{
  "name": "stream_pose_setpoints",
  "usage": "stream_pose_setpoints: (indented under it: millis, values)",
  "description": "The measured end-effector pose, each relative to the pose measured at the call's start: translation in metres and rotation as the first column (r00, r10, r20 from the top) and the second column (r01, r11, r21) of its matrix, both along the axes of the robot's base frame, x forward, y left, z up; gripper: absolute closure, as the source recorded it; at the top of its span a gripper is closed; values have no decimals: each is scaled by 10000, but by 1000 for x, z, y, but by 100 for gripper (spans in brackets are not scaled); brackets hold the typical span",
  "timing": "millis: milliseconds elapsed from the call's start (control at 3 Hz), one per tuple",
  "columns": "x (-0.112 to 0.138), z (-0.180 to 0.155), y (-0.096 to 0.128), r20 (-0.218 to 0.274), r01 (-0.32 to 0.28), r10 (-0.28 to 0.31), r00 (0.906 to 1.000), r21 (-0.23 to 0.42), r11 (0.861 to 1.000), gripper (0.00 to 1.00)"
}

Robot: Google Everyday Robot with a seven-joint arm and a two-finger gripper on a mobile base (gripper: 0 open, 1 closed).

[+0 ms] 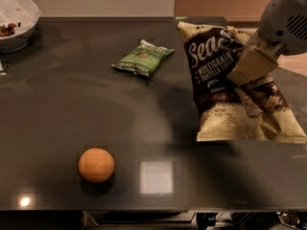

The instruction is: Pick brown chip bag

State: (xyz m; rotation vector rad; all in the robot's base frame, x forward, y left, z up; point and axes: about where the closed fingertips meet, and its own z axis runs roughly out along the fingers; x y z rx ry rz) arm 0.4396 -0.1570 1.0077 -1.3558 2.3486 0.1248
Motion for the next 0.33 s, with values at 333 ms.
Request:
stream_pose_setpoints:
  millis: [333]
  values:
    - [0,0,0,2,0,0,10000,0,10000,100]
